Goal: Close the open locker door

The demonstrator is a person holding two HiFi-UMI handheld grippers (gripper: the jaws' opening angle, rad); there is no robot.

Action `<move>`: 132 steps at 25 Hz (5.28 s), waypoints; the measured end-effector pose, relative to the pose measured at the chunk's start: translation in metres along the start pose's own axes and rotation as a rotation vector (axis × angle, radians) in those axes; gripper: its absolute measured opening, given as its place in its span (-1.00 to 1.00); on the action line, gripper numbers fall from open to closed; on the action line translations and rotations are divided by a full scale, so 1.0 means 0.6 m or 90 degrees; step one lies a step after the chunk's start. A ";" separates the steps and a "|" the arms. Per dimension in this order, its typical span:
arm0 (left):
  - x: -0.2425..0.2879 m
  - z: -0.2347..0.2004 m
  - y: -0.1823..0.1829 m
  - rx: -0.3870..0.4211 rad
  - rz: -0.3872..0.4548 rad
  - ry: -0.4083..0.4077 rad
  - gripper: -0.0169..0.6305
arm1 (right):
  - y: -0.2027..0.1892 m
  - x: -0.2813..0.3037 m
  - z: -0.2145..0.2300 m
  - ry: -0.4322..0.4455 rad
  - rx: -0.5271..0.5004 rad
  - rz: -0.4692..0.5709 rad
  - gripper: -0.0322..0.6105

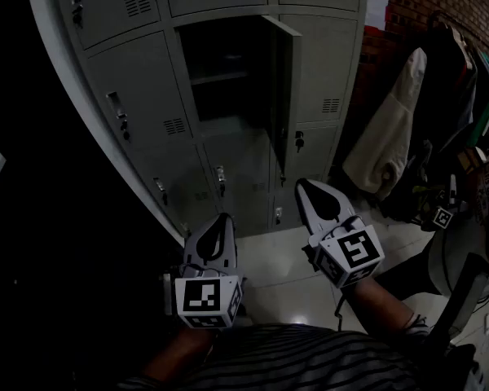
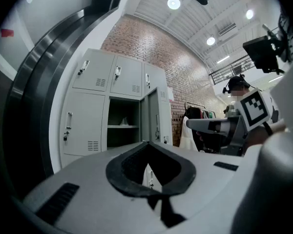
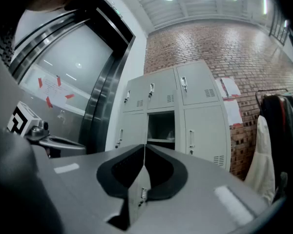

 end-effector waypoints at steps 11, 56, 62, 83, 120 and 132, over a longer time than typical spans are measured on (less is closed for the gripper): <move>0.176 -0.093 -0.003 0.017 0.025 -0.071 -0.93 | -0.034 0.185 0.109 -0.054 -0.023 -0.031 -0.29; 0.448 -0.494 -0.030 -0.002 0.019 -0.051 -0.93 | -0.100 0.717 -0.031 0.000 -0.042 -0.079 -0.49; 0.463 -0.510 -0.048 0.005 0.011 -0.051 -0.93 | -0.104 0.755 -0.021 -0.006 -0.053 -0.093 -0.53; 0.406 -0.447 -0.031 -0.010 0.018 -0.017 -0.93 | -0.075 0.642 -0.042 0.083 -0.017 -0.094 -0.22; -0.090 0.000 0.048 -0.001 -0.011 0.001 -0.93 | 0.014 -0.015 -0.191 0.066 0.067 -0.084 -0.89; -0.097 -0.028 0.038 -0.012 -0.003 -0.020 -0.93 | 0.011 -0.002 -0.225 0.046 0.059 -0.086 -0.89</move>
Point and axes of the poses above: the fingertips, and each gripper's own axes: x forward along the fingers, z to its right, y out of its top, the point moved 10 cm from there along -x, backward along the fingers, and after that the axes turned 3 degrees about z, right-handed, at the moved point
